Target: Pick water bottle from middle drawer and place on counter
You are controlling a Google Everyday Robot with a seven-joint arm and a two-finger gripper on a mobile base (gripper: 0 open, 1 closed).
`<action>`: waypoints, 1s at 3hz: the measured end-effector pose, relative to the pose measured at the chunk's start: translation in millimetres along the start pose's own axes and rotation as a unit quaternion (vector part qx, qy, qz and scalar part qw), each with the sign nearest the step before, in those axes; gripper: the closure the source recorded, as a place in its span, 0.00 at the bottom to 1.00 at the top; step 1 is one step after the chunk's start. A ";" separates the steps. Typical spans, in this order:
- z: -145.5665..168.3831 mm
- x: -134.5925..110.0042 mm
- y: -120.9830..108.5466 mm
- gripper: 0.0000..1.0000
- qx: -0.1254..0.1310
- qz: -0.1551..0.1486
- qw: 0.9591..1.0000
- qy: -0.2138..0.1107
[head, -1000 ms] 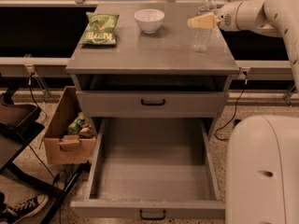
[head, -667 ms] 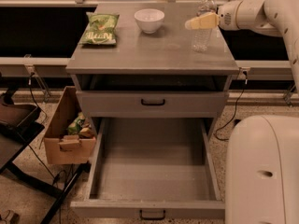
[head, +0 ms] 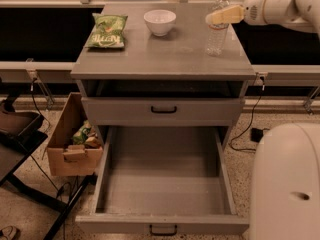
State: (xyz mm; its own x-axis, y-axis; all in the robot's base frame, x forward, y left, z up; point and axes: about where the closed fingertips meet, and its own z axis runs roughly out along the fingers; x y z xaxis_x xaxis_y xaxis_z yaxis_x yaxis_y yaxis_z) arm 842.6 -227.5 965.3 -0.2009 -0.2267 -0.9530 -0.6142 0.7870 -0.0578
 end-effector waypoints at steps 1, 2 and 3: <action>-52.8 -28.9 -3.3 0.00 0.059 -0.042 0.997 0.036; -90.9 -90.2 16.7 0.00 0.149 -0.086 0.984 0.054; -148.8 -164.4 17.2 0.00 0.266 -0.101 0.959 0.001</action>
Offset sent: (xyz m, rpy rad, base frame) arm -0.2850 -0.0523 0.1327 -0.5366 -0.0577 -0.7805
